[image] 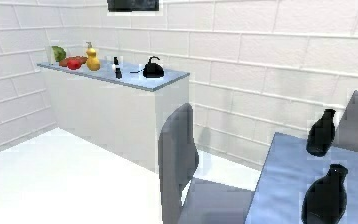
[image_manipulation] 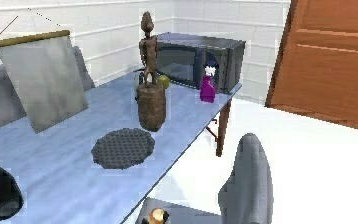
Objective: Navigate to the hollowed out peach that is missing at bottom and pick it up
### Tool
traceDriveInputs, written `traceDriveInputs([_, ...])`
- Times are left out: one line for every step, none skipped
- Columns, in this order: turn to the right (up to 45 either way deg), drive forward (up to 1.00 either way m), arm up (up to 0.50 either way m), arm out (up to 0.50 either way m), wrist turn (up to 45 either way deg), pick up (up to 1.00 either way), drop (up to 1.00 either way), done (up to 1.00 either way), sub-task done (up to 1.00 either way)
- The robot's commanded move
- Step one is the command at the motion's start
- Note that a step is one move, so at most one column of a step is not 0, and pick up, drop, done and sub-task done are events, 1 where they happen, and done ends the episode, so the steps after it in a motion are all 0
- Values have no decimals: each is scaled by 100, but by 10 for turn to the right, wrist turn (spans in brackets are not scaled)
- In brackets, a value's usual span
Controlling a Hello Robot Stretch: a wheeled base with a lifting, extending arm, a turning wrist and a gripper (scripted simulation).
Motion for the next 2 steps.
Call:
traceDriveInputs([0, 0, 10, 0, 0, 0, 0, 0, 0])
traceDriveInputs([0, 0, 0, 0, 0, 0, 0, 100, 0])
